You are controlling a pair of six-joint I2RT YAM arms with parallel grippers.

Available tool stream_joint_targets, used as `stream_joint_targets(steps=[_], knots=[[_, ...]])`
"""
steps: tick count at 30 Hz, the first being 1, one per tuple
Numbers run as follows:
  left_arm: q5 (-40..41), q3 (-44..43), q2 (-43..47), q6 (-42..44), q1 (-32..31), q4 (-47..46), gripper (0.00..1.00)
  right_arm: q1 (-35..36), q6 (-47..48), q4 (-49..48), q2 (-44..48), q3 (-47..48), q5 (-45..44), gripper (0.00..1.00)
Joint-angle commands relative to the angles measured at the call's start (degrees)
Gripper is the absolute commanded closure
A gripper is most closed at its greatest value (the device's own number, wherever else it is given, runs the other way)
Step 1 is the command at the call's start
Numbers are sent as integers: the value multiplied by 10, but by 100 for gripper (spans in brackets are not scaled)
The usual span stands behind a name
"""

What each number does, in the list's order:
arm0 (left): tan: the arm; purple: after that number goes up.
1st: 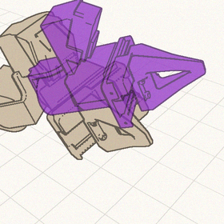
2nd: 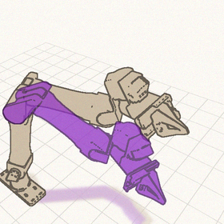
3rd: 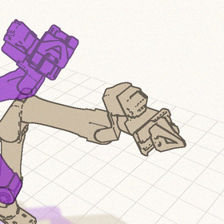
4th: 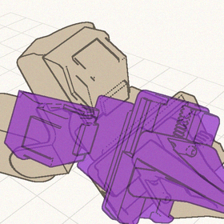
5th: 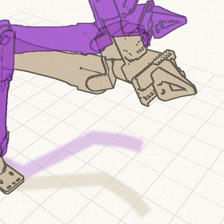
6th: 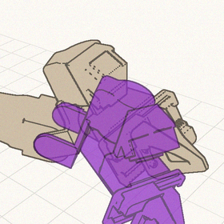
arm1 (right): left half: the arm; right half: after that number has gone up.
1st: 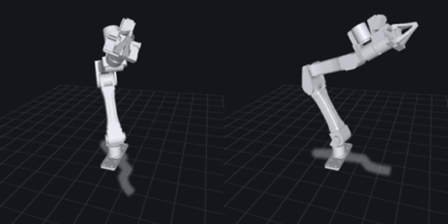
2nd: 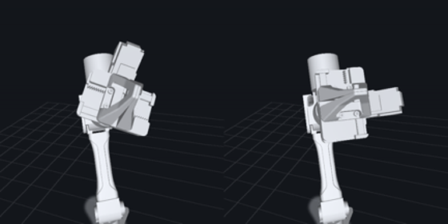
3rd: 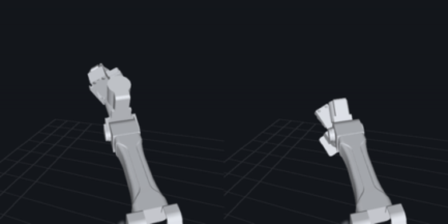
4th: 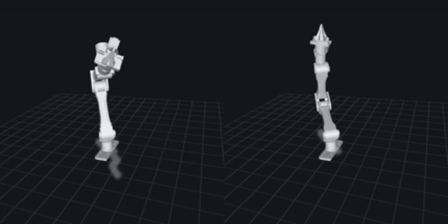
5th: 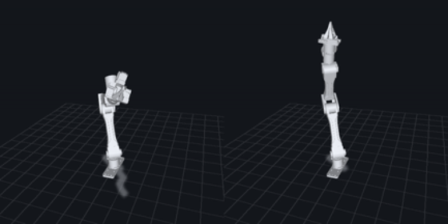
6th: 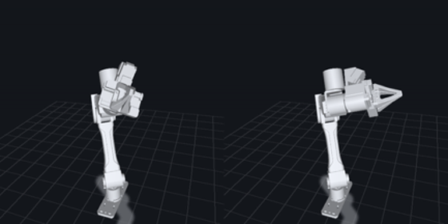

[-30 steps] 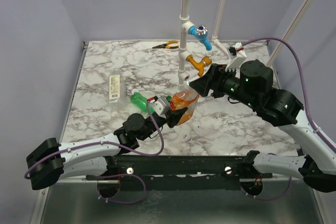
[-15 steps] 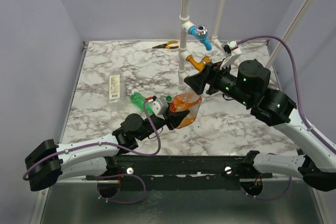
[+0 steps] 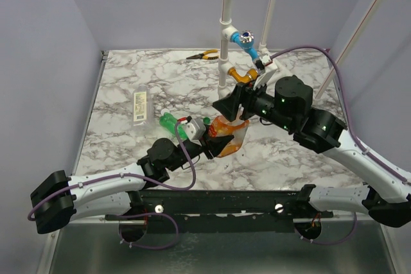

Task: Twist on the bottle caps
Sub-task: Screw the bottle cap onto the plastic bottle.

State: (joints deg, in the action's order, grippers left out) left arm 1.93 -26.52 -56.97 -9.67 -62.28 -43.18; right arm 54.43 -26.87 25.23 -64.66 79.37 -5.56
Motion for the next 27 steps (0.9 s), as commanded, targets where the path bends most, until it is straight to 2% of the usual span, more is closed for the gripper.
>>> stream_joint_targets(steps=[1, 20, 27], knots=[[-12, -14, 2, -5, -1, -10, 100, 13, 12, -15, -7, 8, -11, 30], [-8, 3, 16, -20, 0, -8, 100, 24, 26, -4, 9, 19, -73, 30], [-9, 2, 12, -18, 0, -7, 100, 24, 31, -8, 8, 22, -65, 31]])
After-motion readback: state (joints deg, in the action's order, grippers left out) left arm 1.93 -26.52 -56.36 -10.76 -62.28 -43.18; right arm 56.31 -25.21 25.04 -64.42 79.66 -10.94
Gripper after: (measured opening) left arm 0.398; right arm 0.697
